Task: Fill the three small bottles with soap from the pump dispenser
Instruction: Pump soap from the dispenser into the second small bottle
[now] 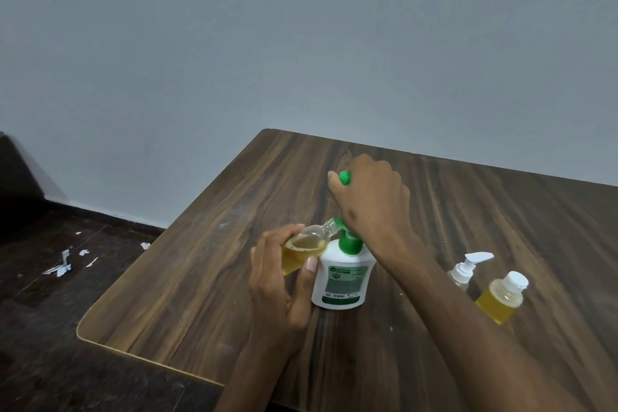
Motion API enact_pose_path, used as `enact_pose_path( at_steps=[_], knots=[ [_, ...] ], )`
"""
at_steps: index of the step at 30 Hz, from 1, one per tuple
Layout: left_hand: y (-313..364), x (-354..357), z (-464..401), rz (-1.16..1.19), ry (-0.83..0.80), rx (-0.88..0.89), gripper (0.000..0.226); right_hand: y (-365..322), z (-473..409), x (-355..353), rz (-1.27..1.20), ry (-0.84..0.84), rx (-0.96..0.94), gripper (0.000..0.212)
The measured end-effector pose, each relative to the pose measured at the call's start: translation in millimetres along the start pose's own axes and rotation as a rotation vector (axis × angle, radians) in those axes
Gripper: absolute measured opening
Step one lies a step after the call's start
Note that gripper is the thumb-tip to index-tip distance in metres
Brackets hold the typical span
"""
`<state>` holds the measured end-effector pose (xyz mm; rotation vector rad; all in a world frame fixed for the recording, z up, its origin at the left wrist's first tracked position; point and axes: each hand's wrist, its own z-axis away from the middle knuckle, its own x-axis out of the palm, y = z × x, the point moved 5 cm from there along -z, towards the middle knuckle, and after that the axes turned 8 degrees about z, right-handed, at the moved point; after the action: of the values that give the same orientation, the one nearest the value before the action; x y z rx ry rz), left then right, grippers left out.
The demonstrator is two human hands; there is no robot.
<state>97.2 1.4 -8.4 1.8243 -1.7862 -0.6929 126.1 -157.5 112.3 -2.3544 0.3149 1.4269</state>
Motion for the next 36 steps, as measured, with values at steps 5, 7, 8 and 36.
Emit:
enact_pose_path(
  at_steps=[5, 7, 8, 36],
  knots=[
    [1.5, -0.3, -0.3, 0.005, 0.004, 0.002, 0.031, -0.7, 0.4, -2.2, 0.027, -0.006, -0.009, 0.035],
    [1.1, -0.4, -0.8, 0.004, 0.003, 0.005, 0.033, -0.2, 1.2, -2.3, 0.02, -0.015, -0.003, 0.035],
    [1.4, -0.5, -0.7, 0.002, 0.004, 0.005, 0.032, 0.5, 1.8, -1.0, 0.014, -0.03, 0.005, 0.034],
    [1.1, -0.4, -0.3, 0.001, 0.007, -0.009, 0.03, -1.9, 0.6, -3.4, 0.027, 0.009, -0.029, 0.033]
  ],
)
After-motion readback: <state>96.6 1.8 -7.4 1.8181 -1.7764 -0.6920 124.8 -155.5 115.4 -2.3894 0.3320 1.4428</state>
